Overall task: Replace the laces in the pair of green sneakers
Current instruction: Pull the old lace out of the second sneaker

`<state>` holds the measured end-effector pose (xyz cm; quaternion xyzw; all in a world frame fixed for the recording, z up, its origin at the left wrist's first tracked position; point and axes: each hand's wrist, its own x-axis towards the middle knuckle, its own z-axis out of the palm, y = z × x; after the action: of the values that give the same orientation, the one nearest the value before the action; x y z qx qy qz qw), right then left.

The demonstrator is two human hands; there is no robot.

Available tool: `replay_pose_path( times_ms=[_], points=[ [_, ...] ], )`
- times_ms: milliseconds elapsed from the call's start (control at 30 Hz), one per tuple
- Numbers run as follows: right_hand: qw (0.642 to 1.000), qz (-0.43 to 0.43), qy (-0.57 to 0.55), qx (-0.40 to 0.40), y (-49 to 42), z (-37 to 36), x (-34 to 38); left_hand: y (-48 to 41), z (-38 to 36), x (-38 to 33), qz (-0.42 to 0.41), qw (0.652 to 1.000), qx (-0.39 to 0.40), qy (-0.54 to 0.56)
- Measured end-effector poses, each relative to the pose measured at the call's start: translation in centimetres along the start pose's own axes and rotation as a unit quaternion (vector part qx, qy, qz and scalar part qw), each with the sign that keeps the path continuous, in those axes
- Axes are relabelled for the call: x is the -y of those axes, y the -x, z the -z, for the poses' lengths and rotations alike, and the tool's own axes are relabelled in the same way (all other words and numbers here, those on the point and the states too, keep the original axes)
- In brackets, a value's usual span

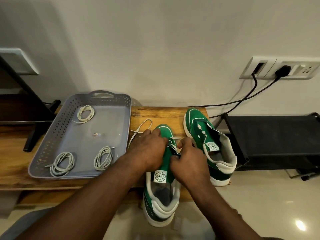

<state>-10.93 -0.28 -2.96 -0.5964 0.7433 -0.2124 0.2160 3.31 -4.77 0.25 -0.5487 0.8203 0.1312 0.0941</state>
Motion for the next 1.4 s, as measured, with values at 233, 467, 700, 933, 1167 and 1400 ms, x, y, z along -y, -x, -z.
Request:
replay_pose_path(
  times_ms=[233, 467, 700, 933, 1167, 1400],
  points=[
    [0.999, 0.010, 0.046, -0.024, -0.6, -0.8, -0.5, -0.4, 0.0, -0.4, 0.032, 0.996, -0.002, 0.086],
    [0.997, 0.017, 0.064, -0.037, -0.4, -0.9, -0.4, -0.4, 1.0, -0.1, 0.115, 0.965, -0.032, 0.236],
    [0.994, 0.033, 0.094, -0.041, 0.1, -1.0, 0.2, -1.0, 1.0, 0.5, 0.132, 0.966, -0.016, 0.222],
    [0.992, 0.038, 0.111, -0.041, 0.3, -0.5, 0.2, -0.4, 2.2, 1.5, 0.146, 0.910, 0.026, 0.387],
    [0.991, 0.032, 0.123, -0.037, 0.1, -0.7, 0.7, -0.5, 2.1, 1.1, 0.038, 0.960, -0.053, 0.271],
    [0.991, 0.053, 0.120, -0.038, 0.7, -0.4, 1.2, -0.4, 2.7, 1.4, 0.063, 0.970, 0.007, 0.237]
  ],
)
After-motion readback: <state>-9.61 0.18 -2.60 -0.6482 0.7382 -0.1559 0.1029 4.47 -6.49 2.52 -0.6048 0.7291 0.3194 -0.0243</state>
